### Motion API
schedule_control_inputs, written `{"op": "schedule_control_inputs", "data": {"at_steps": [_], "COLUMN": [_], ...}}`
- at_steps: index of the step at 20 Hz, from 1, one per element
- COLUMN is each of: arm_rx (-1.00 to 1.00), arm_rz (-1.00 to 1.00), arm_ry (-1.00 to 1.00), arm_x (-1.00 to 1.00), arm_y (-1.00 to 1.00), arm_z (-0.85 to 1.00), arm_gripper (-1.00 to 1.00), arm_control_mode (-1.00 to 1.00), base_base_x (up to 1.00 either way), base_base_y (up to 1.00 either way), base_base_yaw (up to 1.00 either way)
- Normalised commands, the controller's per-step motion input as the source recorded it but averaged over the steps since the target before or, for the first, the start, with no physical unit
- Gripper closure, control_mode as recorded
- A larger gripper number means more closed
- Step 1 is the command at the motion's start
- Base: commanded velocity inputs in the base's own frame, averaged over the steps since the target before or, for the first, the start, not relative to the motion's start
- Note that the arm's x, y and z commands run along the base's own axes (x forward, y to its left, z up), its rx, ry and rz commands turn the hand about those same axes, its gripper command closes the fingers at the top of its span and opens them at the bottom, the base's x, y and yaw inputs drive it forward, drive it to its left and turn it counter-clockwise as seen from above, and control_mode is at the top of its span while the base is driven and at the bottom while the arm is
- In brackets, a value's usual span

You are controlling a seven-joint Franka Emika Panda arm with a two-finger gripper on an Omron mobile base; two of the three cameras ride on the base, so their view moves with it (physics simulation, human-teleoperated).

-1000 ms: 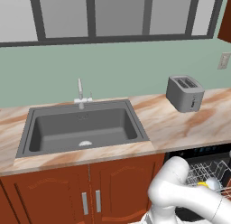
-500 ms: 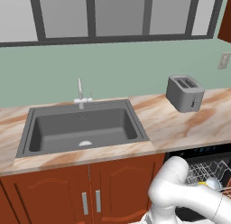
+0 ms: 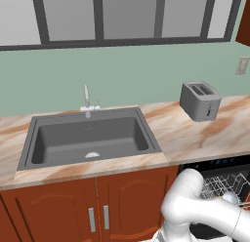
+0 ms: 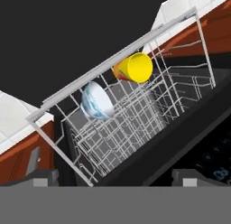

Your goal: Pick up the cup and bowl from the counter, place them in the dishwasher, and close the dishwasher door.

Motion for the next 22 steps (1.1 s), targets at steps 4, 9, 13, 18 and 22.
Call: {"op": "schedule_control_inputs", "data": {"at_steps": [4, 9, 13, 18, 22], "arm_rx": [0.06, 0.0, 0.0, 0.0, 0.0], "arm_rz": [0.01, 0.04, 0.05, 0.03, 0.0], "arm_ry": [0.0, 0.0, -0.03, -0.06, -0.1], "arm_x": [-0.05, -0.36, -0.56, -0.6, -0.62], "arm_y": [0.0, 0.0, 0.0, 0.06, 0.31], "arm_z": [0.05, 0.0, -0.11, -0.18, -0.26], "arm_gripper": [-1.0, -1.0, -1.0, -1.0, -1.0], "arm_control_mode": [-1.0, -1.0, -1.0, -1.0, -1.0], "base_base_x": [0.0, 0.0, 0.0, 0.0, 0.0], "base_base_y": [0.0, 0.0, 0.0, 0.0, 0.0], "base_base_yaw": [0.0, 0.0, 0.0, 0.0, 0.0]}}
